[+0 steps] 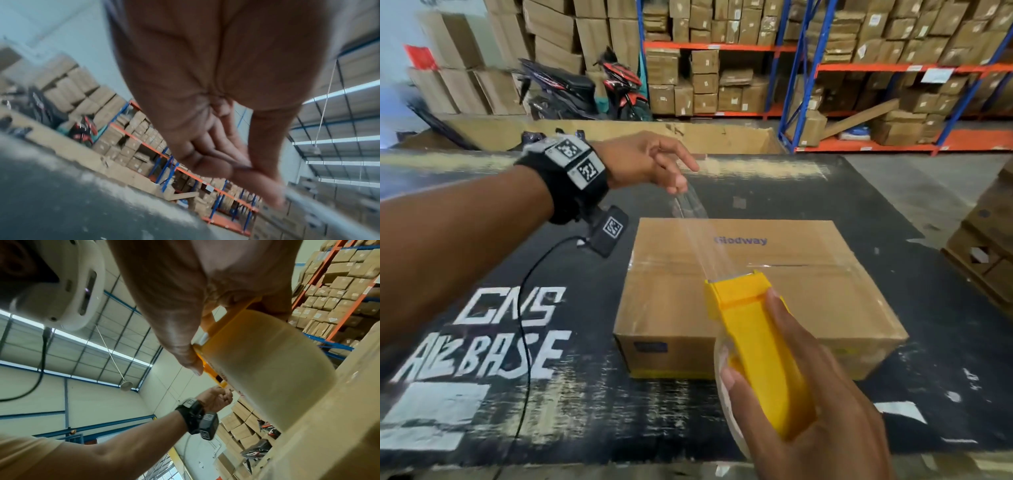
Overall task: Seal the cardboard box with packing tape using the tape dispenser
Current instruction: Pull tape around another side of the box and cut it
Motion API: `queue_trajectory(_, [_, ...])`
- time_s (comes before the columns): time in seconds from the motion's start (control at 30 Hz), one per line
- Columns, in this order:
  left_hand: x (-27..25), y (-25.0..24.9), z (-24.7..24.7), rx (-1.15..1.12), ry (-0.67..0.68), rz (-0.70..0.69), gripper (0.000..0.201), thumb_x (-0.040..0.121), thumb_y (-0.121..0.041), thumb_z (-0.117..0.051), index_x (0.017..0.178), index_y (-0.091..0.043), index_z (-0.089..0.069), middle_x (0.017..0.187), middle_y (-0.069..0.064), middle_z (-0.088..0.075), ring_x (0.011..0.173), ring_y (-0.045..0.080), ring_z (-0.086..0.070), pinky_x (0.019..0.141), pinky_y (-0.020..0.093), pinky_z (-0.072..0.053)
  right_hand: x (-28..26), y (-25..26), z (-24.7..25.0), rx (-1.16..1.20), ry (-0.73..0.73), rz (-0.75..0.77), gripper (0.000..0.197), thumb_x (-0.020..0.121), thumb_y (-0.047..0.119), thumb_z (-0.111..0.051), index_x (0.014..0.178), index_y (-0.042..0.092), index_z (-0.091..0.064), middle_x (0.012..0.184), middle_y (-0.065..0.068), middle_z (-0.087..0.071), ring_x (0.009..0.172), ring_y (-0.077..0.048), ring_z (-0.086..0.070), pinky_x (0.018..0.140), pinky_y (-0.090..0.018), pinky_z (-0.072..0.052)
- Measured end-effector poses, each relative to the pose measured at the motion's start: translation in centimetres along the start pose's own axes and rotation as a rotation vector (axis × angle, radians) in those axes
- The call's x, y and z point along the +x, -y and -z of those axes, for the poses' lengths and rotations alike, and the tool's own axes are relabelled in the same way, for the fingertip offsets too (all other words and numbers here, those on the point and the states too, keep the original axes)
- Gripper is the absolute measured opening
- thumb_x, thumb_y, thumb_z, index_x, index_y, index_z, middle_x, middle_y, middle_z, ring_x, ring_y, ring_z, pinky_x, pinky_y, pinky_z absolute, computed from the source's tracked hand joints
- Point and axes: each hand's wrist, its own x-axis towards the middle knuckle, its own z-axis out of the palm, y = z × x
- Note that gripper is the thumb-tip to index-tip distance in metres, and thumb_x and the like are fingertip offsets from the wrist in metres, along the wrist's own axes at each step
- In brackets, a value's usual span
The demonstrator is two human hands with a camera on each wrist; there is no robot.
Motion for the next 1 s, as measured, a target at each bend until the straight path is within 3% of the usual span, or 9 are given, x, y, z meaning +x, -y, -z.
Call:
queue_trajectory(0.17, [4.3, 7.2, 4.0, -0.013, 0.049, -0.004, 0.029, 0.086, -0.008, -0.07, 0.116, -0.013, -0.071, 0.076, -0.003, -0.077, 0.075, 0.01, -0.07, 0.09, 0.037, -0.05, 3.3, 5.0, -6.1, -0.03, 0.012, -0.056, 0.083, 0.067, 0.07, -0.059, 0.144, 0.065, -0.028, 0.092, 0.013, -0.061, 0.073, 0.002, -0.057, 0.058, -0.004, -0.04])
queue_trajectory(0.3, [7.0, 12.4, 4.7, -0.013, 0.057, -0.043, 0.025, 0.083, -0.02, -0.071, 0.107, -0.024, -0.072, 0.082, 0.016, -0.074, 0.082, 0.022, -0.067, 0.087, 0.041, -0.048, 5.7, 6.8, -10.8, -0.007, 0.069, -0.148, 0.083, 0.067, 0.07, -0.056, 0.143, 0.068, -0.023, 0.091, 0.012, -0.056, 0.085, 0.004, -0.056, 0.066, -0.003, -0.042])
queue_trajectory(0.37, [8.2, 14.6, 5.0, 0.025, 0.103, -0.06, 0.023, 0.085, -0.021, -0.07, 0.107, -0.028, -0.071, 0.083, 0.018, -0.074, 0.083, 0.018, -0.07, 0.094, 0.043, -0.052, 6.8, 7.3, -12.6, -0.038, 0.102, -0.185, 0.084, 0.068, 0.069, -0.057, 0.145, 0.065, -0.023, 0.096, 0.012, -0.057, 0.083, -0.004, -0.057, 0.067, -0.009, -0.042])
queue_trajectory(0.43, [9.4, 16.6, 5.3, 0.042, 0.132, -0.058, 0.024, 0.088, -0.017, -0.068, 0.109, -0.028, -0.071, 0.076, 0.006, -0.075, 0.08, 0.009, -0.072, 0.097, 0.039, -0.052, 8.1, 7.7, -14.2, -0.07, 0.166, -0.239, 0.084, 0.072, 0.066, -0.058, 0.147, 0.064, -0.021, 0.107, 0.01, -0.058, 0.097, -0.009, -0.06, 0.075, -0.019, -0.042])
queue_trajectory(0.53, [11.2, 19.3, 5.5, 0.059, 0.14, -0.043, 0.026, 0.091, -0.015, -0.068, 0.115, -0.024, -0.07, 0.075, 0.0, -0.075, 0.077, 0.002, -0.071, 0.088, 0.027, -0.05, 10.0, 7.9, -15.8, -0.097, 0.188, -0.266, 0.083, 0.077, 0.063, -0.061, 0.149, 0.058, -0.022, 0.124, 0.007, -0.059, 0.114, -0.016, -0.058, 0.094, -0.032, -0.046])
queue_trajectory(0.73, [13.3, 23.1, 4.6, 0.031, 0.175, -0.035, 0.025, 0.091, -0.017, -0.07, 0.112, -0.03, -0.07, 0.096, 0.028, -0.074, 0.085, 0.016, -0.068, 0.092, 0.035, -0.052, 12.1, 7.7, -17.9, -0.132, 0.179, -0.318, 0.081, 0.079, 0.064, -0.06, 0.151, 0.055, -0.023, 0.132, 0.008, -0.058, 0.121, -0.016, -0.056, 0.1, -0.035, -0.046])
queue_trajectory(0.8, [13.9, 24.2, 4.1, 0.014, 0.184, -0.014, 0.025, 0.091, -0.019, -0.071, 0.113, -0.03, -0.071, 0.088, 0.014, -0.079, 0.083, 0.009, -0.071, 0.097, 0.038, -0.052, 12.4, 7.7, -18.4, -0.147, 0.204, -0.348, 0.081, 0.08, 0.064, -0.059, 0.151, 0.056, -0.021, 0.132, 0.008, -0.058, 0.122, -0.016, -0.056, 0.101, -0.034, -0.046])
queue_trajectory(0.9, [13.9, 25.1, 3.4, 0.056, 0.248, 0.03, 0.029, 0.093, -0.025, -0.068, 0.122, -0.025, -0.069, 0.067, -0.02, -0.072, 0.073, -0.007, -0.065, 0.086, 0.029, -0.048, 12.6, 7.8, -18.8, -0.191, 0.257, -0.393, 0.081, 0.081, 0.065, -0.057, 0.151, 0.058, -0.016, 0.125, 0.007, -0.056, 0.118, -0.017, -0.056, 0.098, -0.033, -0.045])
queue_trajectory(1.0, [13.6, 26.3, 2.6, 0.202, 0.289, 0.074, 0.036, 0.091, -0.015, -0.065, 0.126, -0.025, -0.068, 0.097, -0.014, -0.077, 0.102, 0.012, -0.069, 0.093, 0.034, -0.053, 12.4, 7.8, -18.9, -0.204, 0.254, -0.411, 0.081, 0.081, 0.065, -0.056, 0.151, 0.058, -0.015, 0.127, 0.007, -0.056, 0.116, -0.017, -0.057, 0.098, -0.034, -0.046])
